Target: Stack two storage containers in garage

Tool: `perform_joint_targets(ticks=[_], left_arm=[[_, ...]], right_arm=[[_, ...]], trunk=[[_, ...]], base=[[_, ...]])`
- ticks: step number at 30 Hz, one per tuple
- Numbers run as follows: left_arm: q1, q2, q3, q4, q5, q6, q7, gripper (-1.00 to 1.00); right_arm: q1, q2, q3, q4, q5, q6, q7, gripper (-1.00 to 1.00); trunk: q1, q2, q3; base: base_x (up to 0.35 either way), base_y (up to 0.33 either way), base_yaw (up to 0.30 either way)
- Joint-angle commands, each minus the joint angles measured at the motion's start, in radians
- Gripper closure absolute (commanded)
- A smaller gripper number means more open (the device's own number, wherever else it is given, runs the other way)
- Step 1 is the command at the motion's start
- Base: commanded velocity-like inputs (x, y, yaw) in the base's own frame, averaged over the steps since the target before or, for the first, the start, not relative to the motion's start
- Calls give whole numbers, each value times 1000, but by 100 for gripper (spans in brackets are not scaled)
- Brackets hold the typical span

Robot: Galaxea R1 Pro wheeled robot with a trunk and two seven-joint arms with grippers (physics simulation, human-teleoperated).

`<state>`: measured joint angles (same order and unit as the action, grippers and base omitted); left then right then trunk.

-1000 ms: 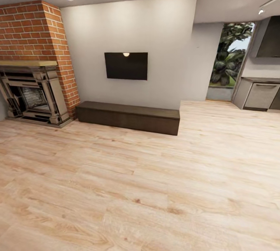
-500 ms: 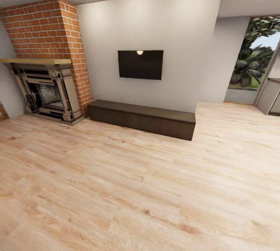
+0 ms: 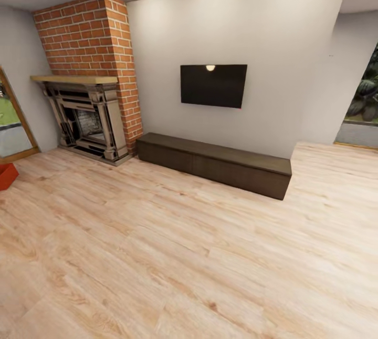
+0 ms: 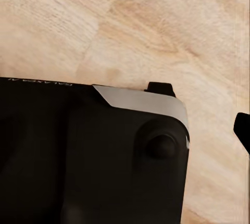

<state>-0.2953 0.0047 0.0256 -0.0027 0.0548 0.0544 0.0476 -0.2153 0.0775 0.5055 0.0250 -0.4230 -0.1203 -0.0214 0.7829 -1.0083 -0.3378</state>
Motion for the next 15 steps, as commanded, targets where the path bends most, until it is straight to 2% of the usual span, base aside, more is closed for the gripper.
perform_joint_targets(ticks=[1,15], left_arm=[[-1,0,2,0,6,4,2,-100],[-1,0,2,0,6,4,2,-100]], right_arm=[[-1,1,8,3,-8,-5,-2,-100],[-1,1,8,3,-8,-5,-1,-100]], trunk=[[1,-1,-2],[1,-1,-16]], base=[[324,0,228],[324,0,228]])
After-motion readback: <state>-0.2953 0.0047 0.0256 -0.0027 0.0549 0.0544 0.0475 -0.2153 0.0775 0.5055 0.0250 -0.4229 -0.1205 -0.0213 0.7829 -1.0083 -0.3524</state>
